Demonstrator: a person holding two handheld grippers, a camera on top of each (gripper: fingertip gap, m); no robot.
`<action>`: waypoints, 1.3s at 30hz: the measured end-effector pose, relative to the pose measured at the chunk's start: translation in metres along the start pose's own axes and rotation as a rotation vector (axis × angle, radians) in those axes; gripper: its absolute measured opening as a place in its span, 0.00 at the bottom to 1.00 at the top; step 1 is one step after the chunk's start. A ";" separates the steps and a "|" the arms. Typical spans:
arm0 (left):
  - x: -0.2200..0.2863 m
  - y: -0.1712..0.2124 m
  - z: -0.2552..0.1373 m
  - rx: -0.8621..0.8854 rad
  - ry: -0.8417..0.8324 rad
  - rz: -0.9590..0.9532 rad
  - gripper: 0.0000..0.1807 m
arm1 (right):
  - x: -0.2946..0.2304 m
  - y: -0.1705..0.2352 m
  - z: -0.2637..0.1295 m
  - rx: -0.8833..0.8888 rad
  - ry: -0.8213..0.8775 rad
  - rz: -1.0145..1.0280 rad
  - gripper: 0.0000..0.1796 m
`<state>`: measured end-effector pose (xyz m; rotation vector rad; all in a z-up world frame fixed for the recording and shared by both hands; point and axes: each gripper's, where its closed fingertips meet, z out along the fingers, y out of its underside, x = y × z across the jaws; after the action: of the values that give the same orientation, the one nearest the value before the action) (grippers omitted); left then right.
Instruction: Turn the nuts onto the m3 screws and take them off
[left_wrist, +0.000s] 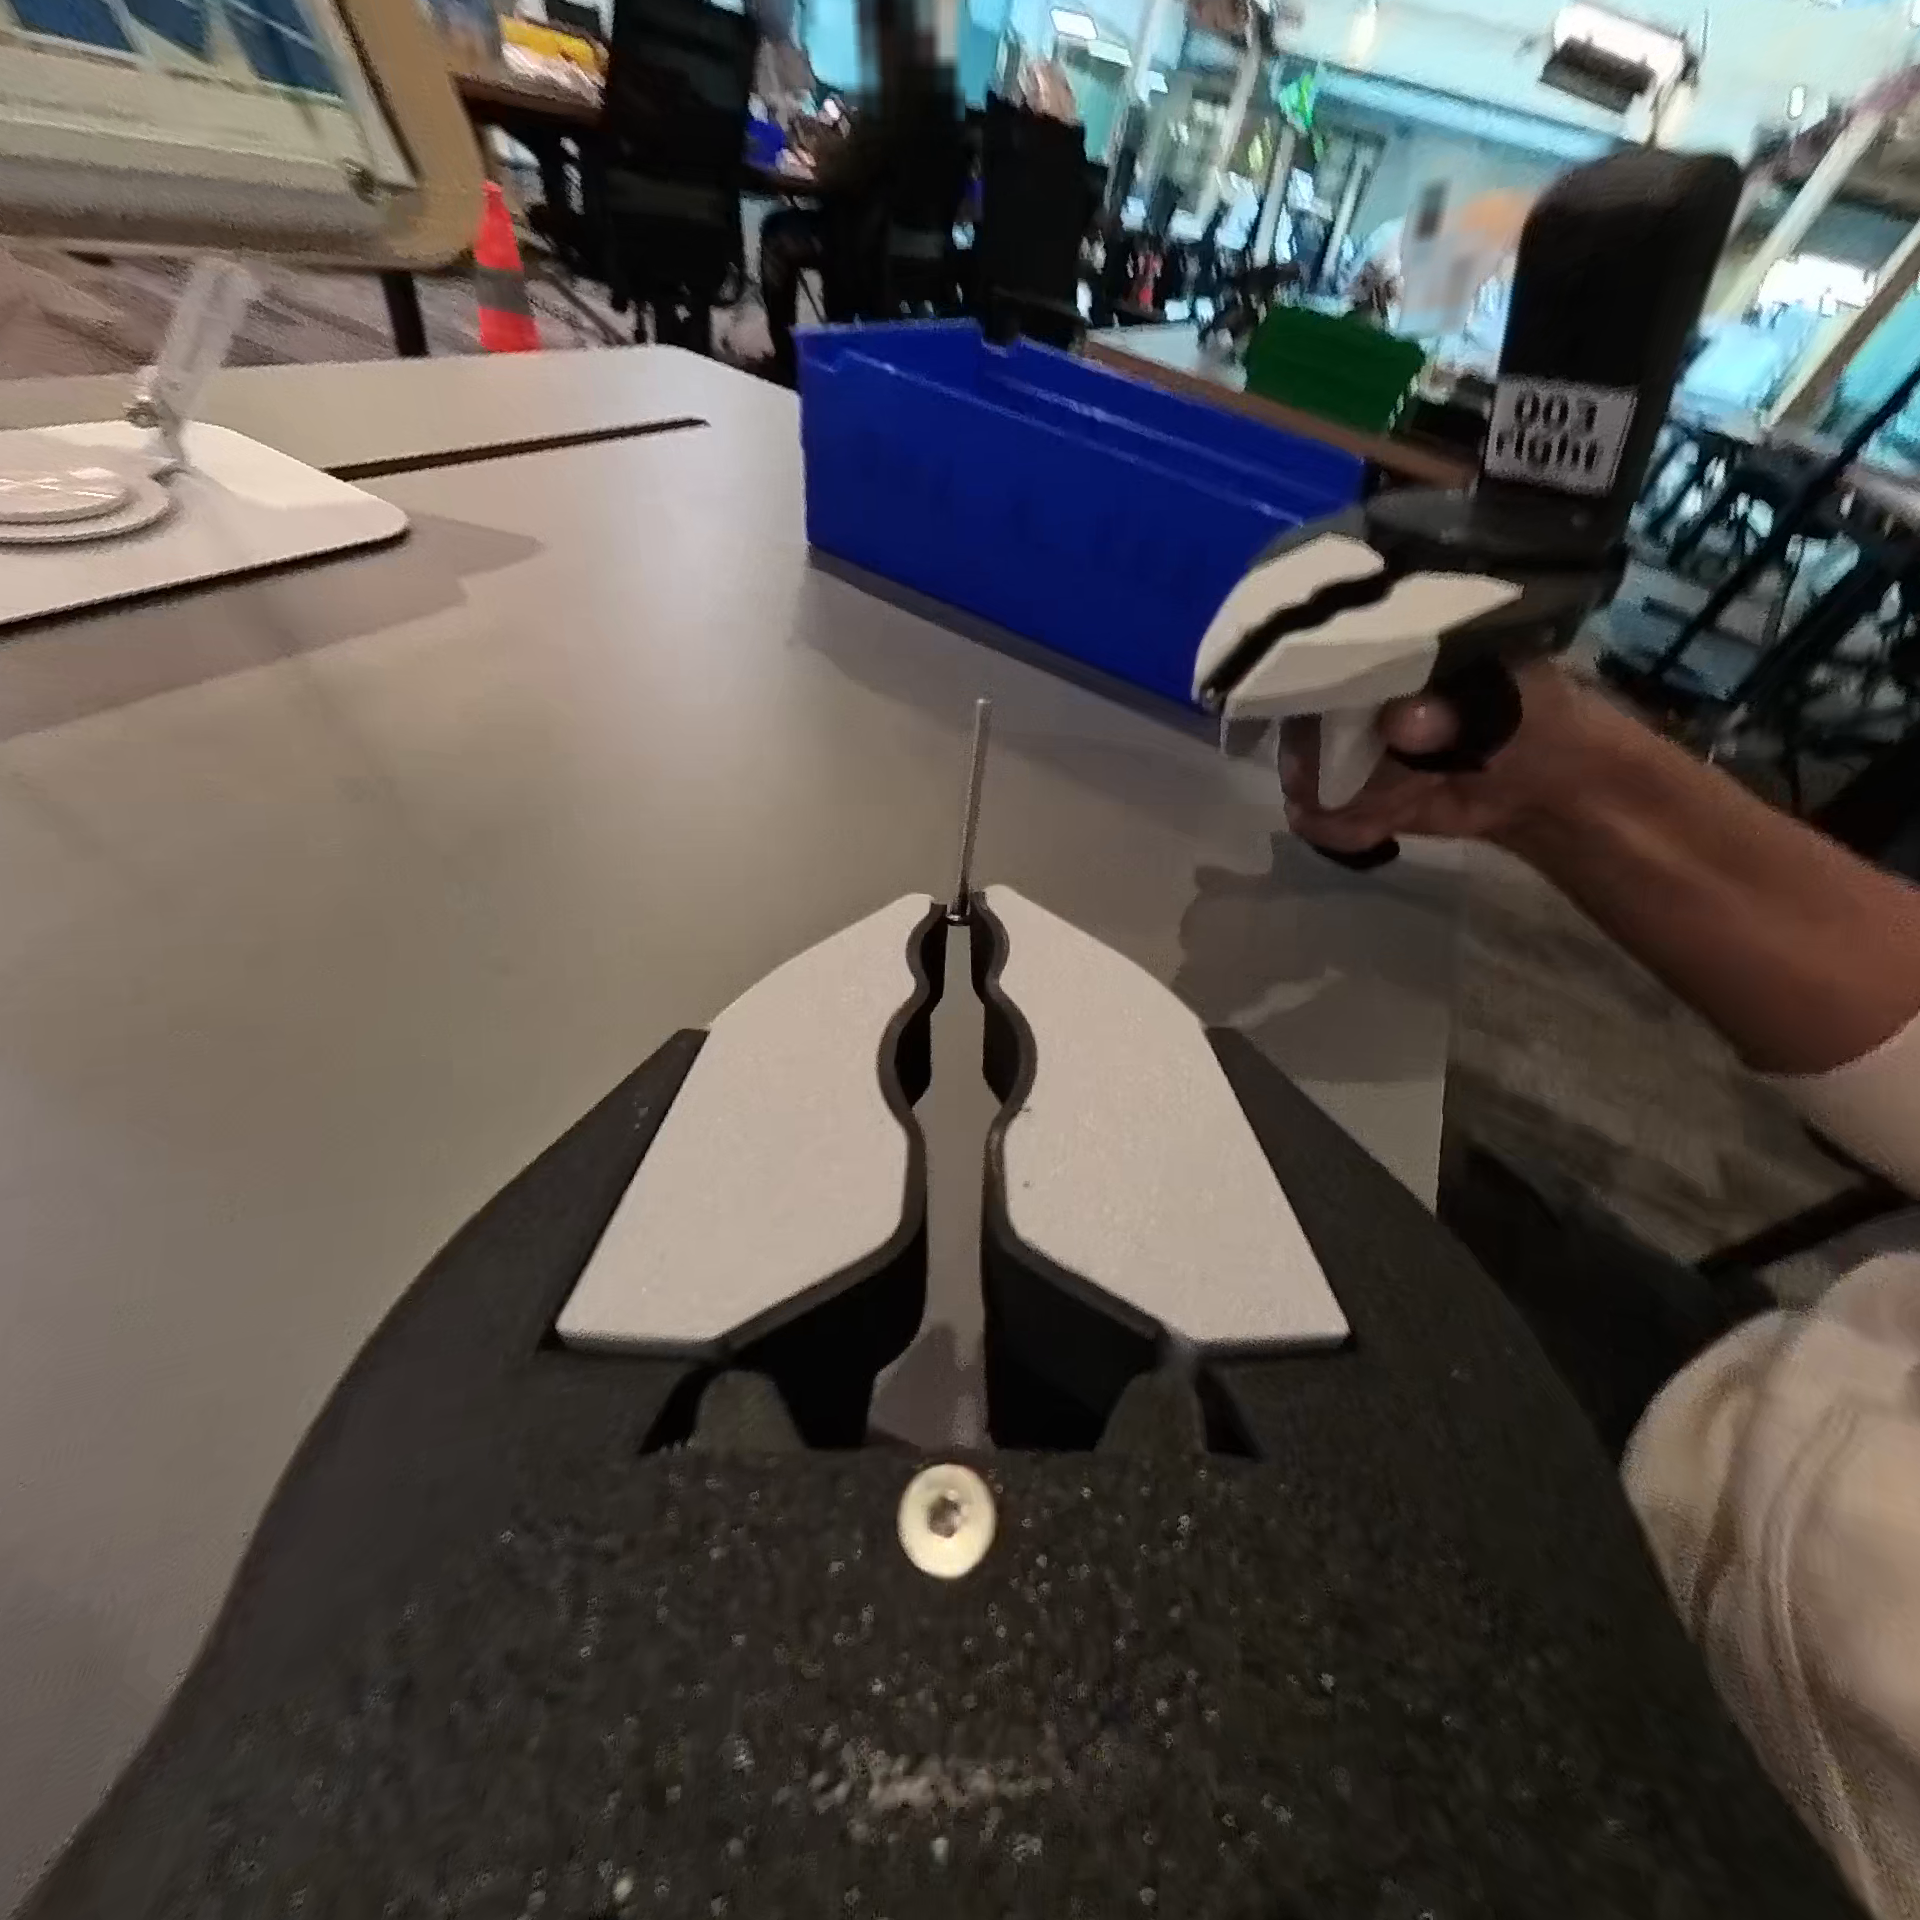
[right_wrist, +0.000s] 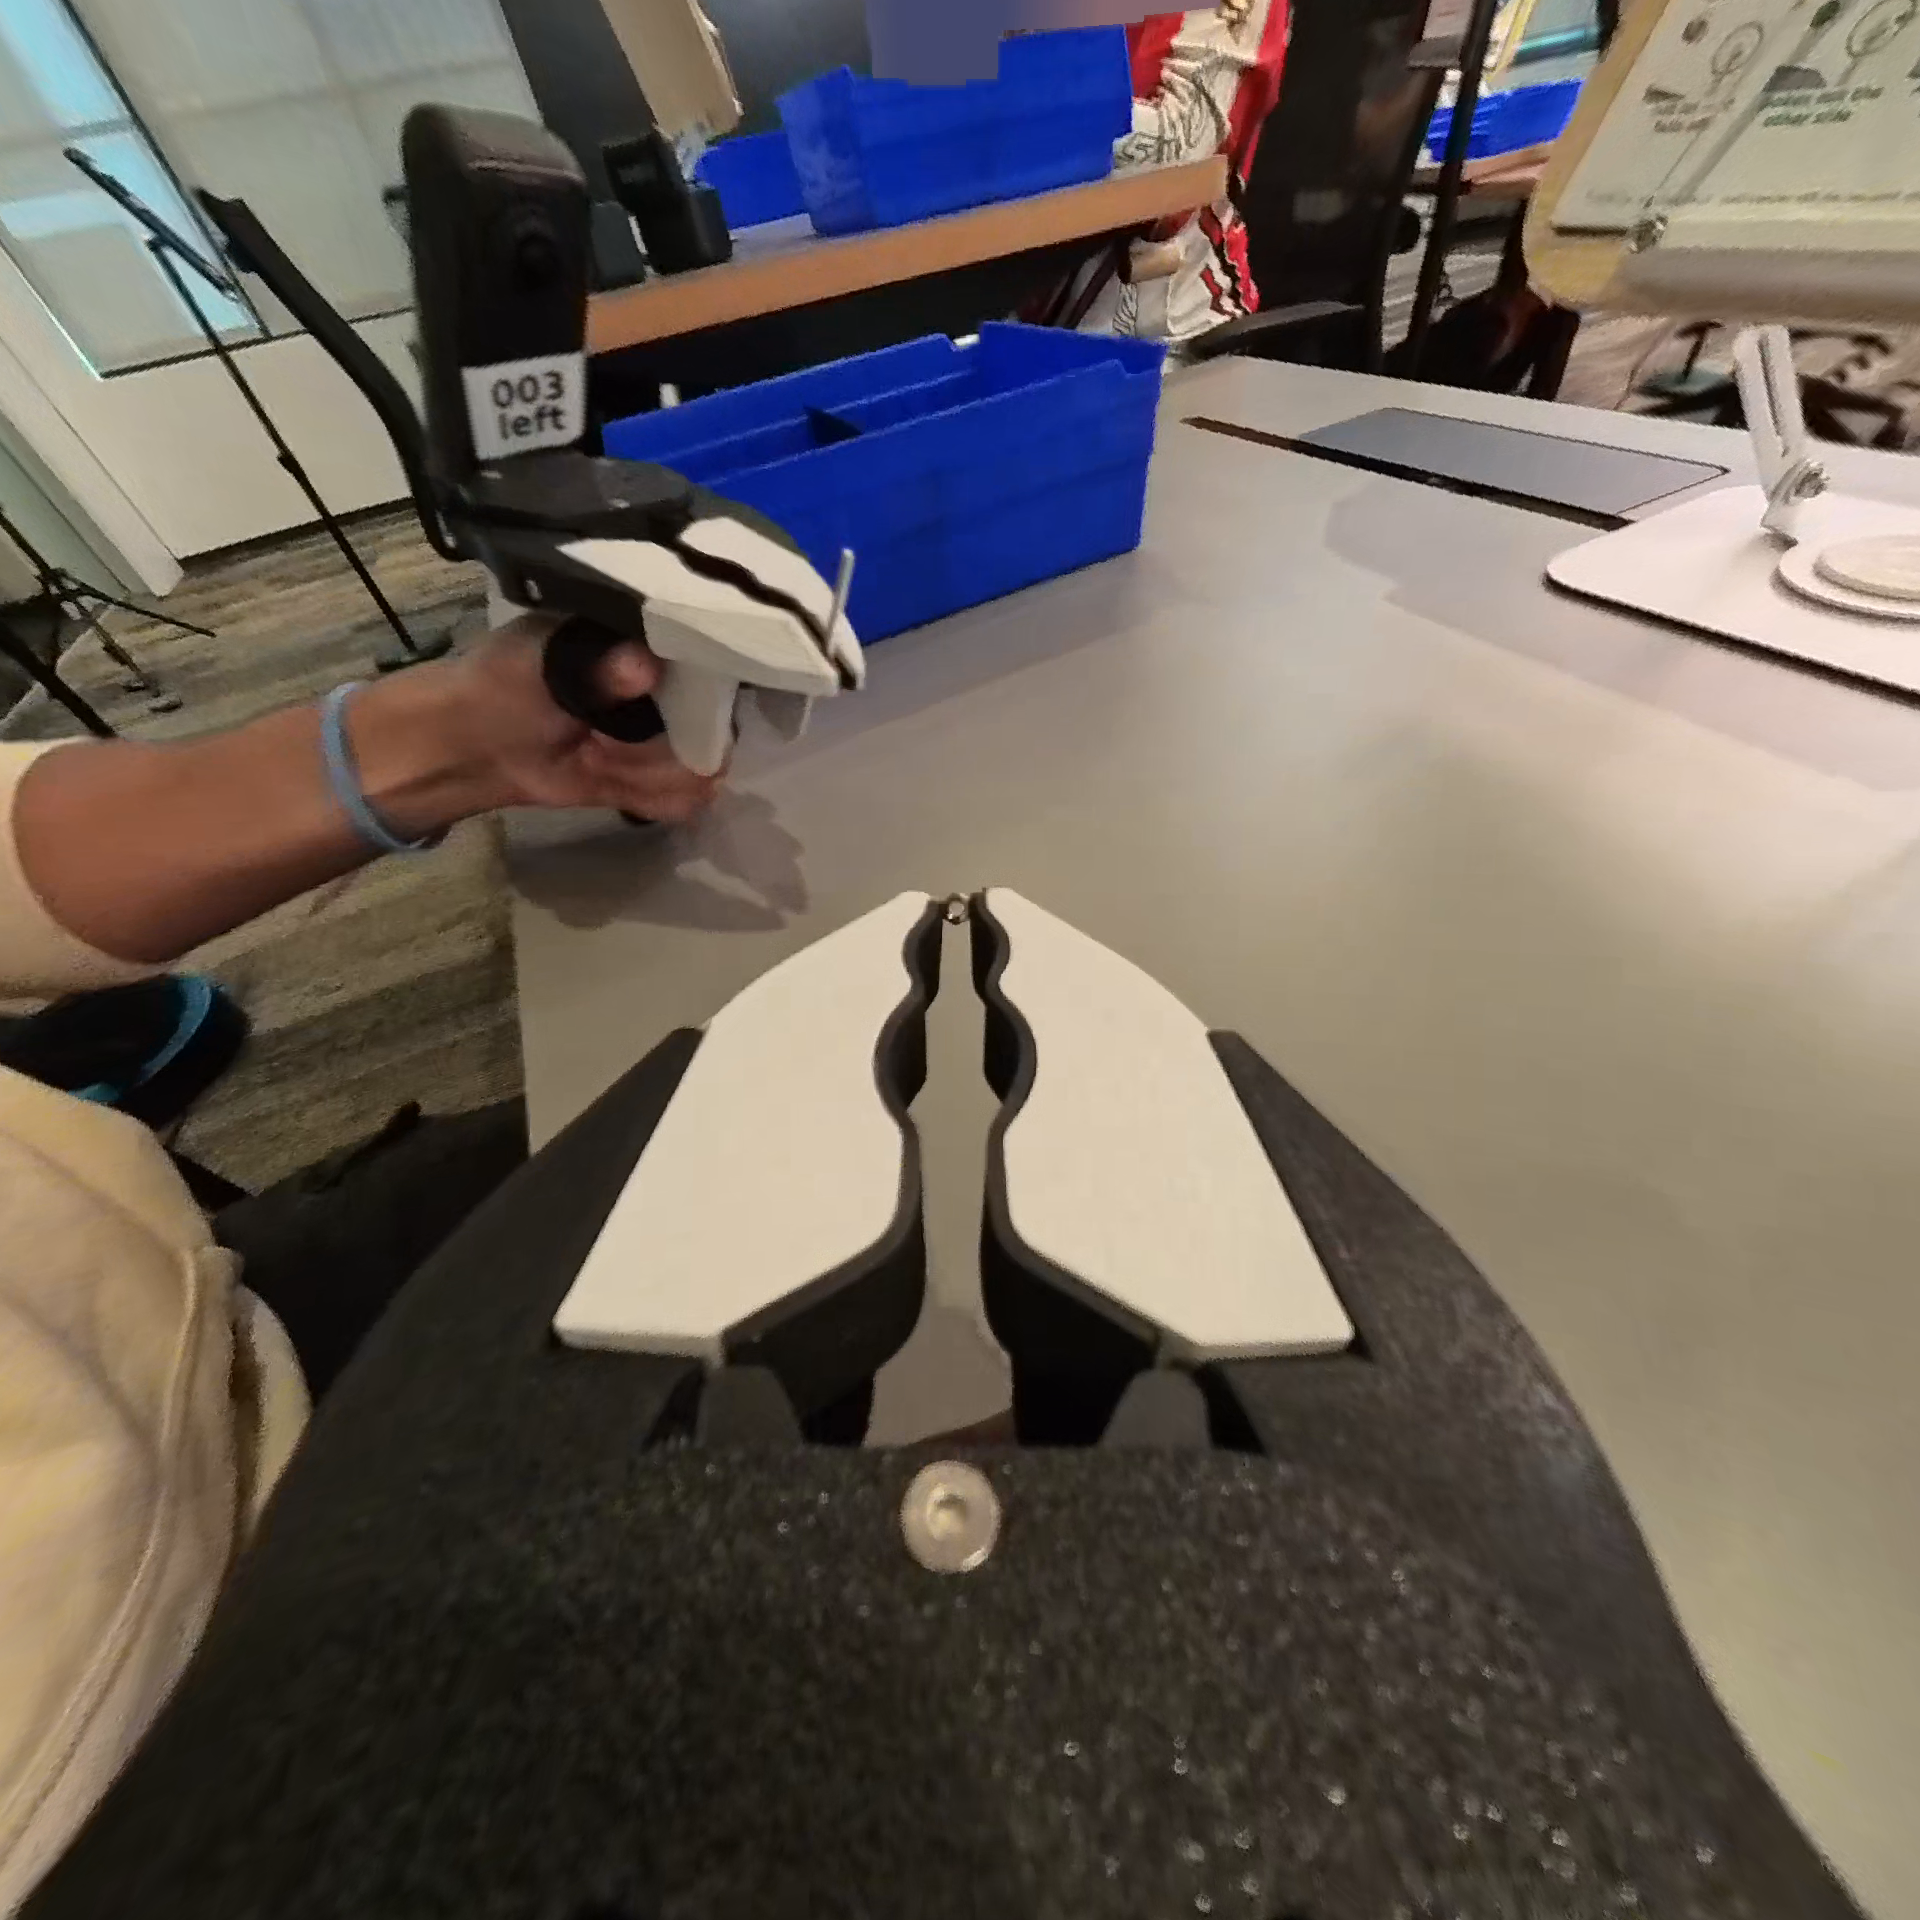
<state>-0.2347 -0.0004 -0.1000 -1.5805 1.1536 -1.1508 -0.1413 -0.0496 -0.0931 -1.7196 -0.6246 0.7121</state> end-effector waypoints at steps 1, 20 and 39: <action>0.002 0.000 0.002 -0.032 0.016 0.033 0.02 | -0.004 -0.004 0.001 0.002 -0.027 -0.014 0.03; 0.029 -0.007 0.028 -0.261 0.150 0.343 0.02 | -0.027 -0.039 0.036 -0.225 -0.225 -0.286 0.00; -0.010 -0.005 -0.109 0.269 -0.453 -0.038 0.02 | -0.026 0.048 0.008 -0.193 0.407 -0.097 0.10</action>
<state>-0.3410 -0.0011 -0.0728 -1.5505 0.6467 -0.8663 -0.1622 -0.0744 -0.1374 -1.9265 -0.4984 0.2253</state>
